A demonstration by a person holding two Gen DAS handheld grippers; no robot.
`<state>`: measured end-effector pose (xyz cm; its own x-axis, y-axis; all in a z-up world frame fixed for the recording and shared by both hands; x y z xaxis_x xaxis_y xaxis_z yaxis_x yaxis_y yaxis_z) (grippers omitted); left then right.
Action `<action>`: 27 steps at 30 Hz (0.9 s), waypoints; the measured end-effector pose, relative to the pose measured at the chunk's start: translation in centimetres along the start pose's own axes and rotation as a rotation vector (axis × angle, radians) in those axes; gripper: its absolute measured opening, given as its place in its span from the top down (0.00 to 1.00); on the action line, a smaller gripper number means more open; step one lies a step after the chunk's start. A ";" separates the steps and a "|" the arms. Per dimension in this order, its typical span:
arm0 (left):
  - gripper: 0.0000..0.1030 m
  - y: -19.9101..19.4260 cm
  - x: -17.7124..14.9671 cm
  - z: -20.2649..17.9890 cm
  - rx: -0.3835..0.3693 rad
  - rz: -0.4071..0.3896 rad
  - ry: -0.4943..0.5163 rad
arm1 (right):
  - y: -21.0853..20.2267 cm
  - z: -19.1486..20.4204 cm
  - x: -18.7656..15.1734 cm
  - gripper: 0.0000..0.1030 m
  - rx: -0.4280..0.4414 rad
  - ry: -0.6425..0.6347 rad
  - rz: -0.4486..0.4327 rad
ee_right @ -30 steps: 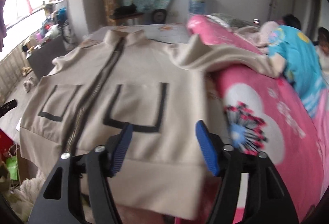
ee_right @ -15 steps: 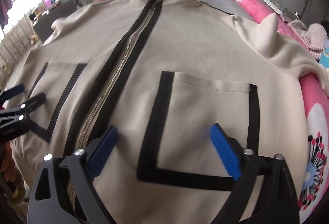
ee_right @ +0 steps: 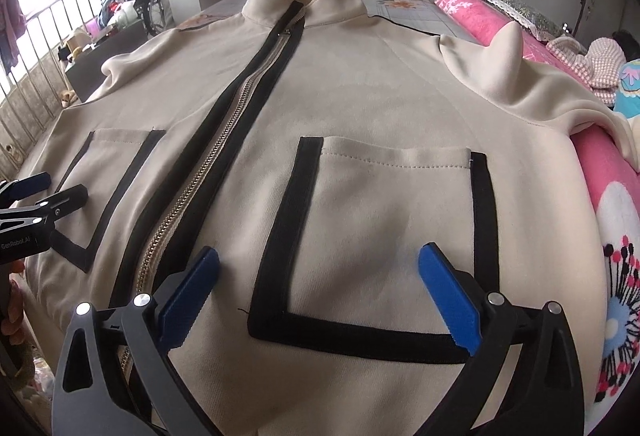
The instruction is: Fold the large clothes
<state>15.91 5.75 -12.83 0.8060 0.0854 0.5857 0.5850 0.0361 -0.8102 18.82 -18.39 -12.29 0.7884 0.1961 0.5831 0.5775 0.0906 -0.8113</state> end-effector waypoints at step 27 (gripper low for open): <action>0.08 2.0 3.0 23.1 -0.328 0.025 -0.818 | 3.8 7.5 6.0 0.20 0.140 -0.173 0.025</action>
<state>17.37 29.05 -13.16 0.5755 0.7729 0.2674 0.6656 -0.2526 -0.7023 24.13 -9.53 -12.22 0.7470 0.3633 0.5568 0.5139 0.2159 -0.8303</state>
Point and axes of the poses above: each gripper's, at about its wrist camera, not at the fingertips, and y roughly the way its jaws point, z to its left, x to its top, the point moved 10 cm from there along y, roughly the way its jaws point, and after that the axes turned 3 degrees about -y, right-handed, at the moved point
